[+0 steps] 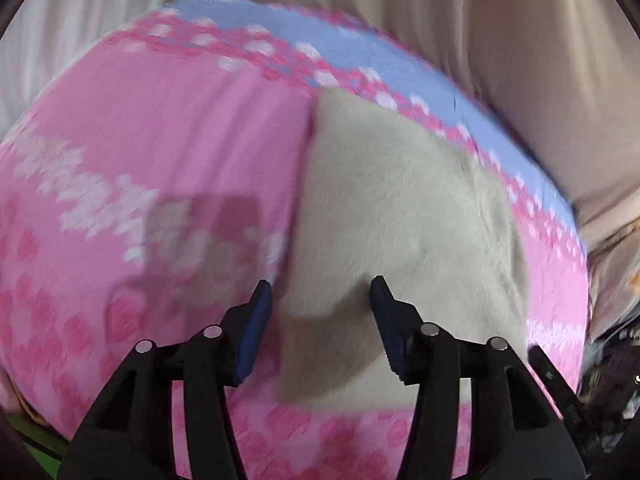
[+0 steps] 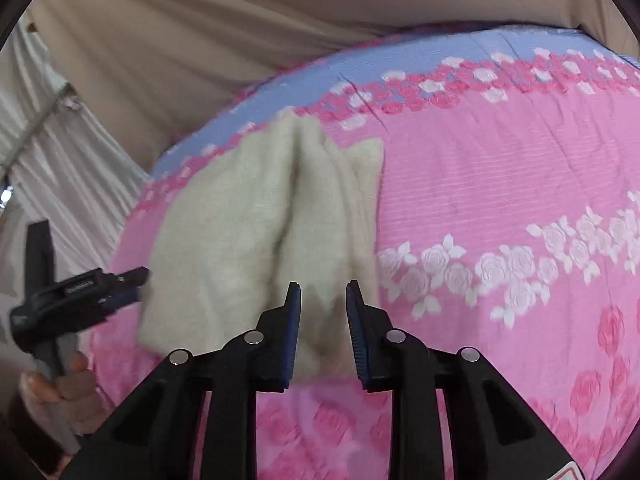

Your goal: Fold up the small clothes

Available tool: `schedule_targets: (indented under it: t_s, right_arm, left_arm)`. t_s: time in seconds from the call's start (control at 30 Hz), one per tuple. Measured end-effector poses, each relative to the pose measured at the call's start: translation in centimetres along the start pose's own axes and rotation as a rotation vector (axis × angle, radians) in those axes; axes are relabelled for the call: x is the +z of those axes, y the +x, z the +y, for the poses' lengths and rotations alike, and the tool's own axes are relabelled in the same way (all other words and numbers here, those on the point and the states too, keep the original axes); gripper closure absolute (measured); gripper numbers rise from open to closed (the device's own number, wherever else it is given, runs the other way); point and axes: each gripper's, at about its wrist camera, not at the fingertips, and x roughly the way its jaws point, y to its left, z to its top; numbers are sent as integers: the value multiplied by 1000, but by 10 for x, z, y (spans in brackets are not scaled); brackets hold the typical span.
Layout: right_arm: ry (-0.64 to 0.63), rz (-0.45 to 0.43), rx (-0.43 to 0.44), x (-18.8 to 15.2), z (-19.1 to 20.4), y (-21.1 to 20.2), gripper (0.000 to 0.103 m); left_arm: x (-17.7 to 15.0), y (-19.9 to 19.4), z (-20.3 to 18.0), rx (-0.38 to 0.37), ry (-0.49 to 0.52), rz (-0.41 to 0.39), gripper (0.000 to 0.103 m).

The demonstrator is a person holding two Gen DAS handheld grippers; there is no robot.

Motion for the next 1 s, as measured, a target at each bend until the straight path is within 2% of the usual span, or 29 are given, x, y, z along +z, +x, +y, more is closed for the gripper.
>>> schedule_targets:
  t_s: [0.1, 0.17, 0.23, 0.27, 0.33, 0.37, 0.43, 0.5, 0.57, 0.6, 0.63, 0.67, 0.7, 0.77, 0.87, 0.93, 1.0]
  right_arm:
    - [-70, -8, 39, -8, 33, -21, 87]
    - [-104, 15, 41, -8, 48, -12, 87]
    - [-123, 53, -9, -8, 51, 15, 87]
    - [-121, 83, -55, -9, 46, 33, 88]
    - [-114, 199, -119, -18, 28, 75, 102]
    - [-108, 211, -109, -20, 24, 81, 103]
    - [-125, 197, -115, -17, 33, 69, 103]
    - [-145, 136, -107, -12, 47, 44, 101]
    - [-180, 84, -146, -11, 56, 31, 98]
    - [-206, 92, -174, -13, 56, 37, 94]
    - [-228, 127, -205, -17, 53, 51, 94]
    - [-243, 162, -239, -21, 49, 67, 103]
    - [-260, 202, -249, -28, 44, 83, 103]
    - [-272, 186, -246, -25, 49, 76, 103]
    - [-225, 108, -179, -14, 58, 37, 102]
    - [-213, 42, -175, -10, 62, 11, 97]
    - [-188, 5, -178, -8, 61, -6, 88]
  left_arm:
    - [-19, -29, -5, 7, 51, -42, 53]
    - [-26, -39, -18, -16, 83, -59, 52]
    - [-29, -35, -33, -2, 137, -68, 47]
    - [-32, -28, -43, 36, 179, -73, 45]
    - [-37, -7, -55, 103, 230, -44, 45]
    - [-40, 3, -58, 130, 246, -22, 45]
    - [-44, 25, -59, 183, 250, 20, 43]
    - [-42, 21, -56, 177, 232, 12, 43]
    - [-40, 15, -53, 170, 209, 3, 41]
    - [-39, 17, -52, 180, 206, 9, 39]
    - [-39, 21, -51, 185, 209, 16, 39]
    - [-40, 26, -51, 192, 209, 23, 37]
    - [-40, 29, -51, 200, 214, 27, 37]
    - [-41, 29, -54, 218, 223, 23, 38]
    - [-42, 9, -61, 230, 242, -15, 39]
    - [-43, -7, -66, 240, 250, -44, 34]
    - [-46, -22, -70, 235, 248, -75, 19]
